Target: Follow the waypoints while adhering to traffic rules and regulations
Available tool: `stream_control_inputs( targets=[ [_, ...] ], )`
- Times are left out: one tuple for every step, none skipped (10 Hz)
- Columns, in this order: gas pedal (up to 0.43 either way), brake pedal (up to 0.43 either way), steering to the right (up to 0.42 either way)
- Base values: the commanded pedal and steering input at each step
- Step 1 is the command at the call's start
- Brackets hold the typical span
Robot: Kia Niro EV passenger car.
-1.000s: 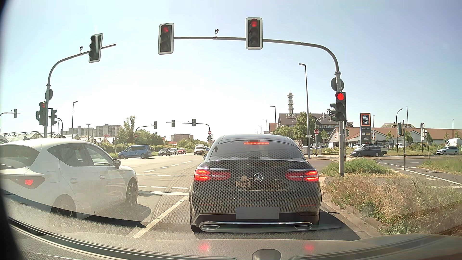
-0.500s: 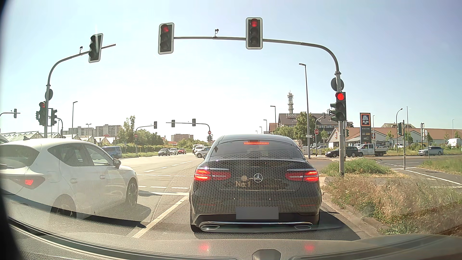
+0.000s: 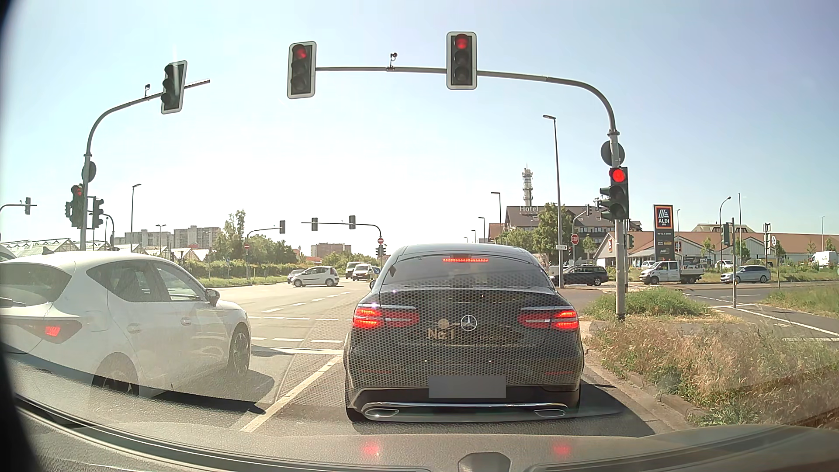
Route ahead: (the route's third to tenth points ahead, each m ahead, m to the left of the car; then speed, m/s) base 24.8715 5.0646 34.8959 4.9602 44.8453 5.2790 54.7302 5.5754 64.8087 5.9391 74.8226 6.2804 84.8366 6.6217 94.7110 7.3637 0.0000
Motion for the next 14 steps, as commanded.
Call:
stream_control_inputs(
  targets=[
    [0.000, 0.250, -0.001],
    [0.000, 0.250, -0.001],
    [0.000, 0.250, -0.001],
    [0.000, 0.250, -0.001],
    [0.000, 0.250, -0.001],
    [0.000, 0.250, -0.001],
    [0.000, 0.250, -0.001],
    [0.000, 0.250, -0.001],
    [0.000, 0.250, -0.001],
    [0.000, 0.250, -0.001],
    [0.000, 0.250, -0.001],
    [0.000, 0.250, -0.001],
    [0.000, 0.250, -0.001],
    [0.000, 0.250, -0.001]
  ],
)
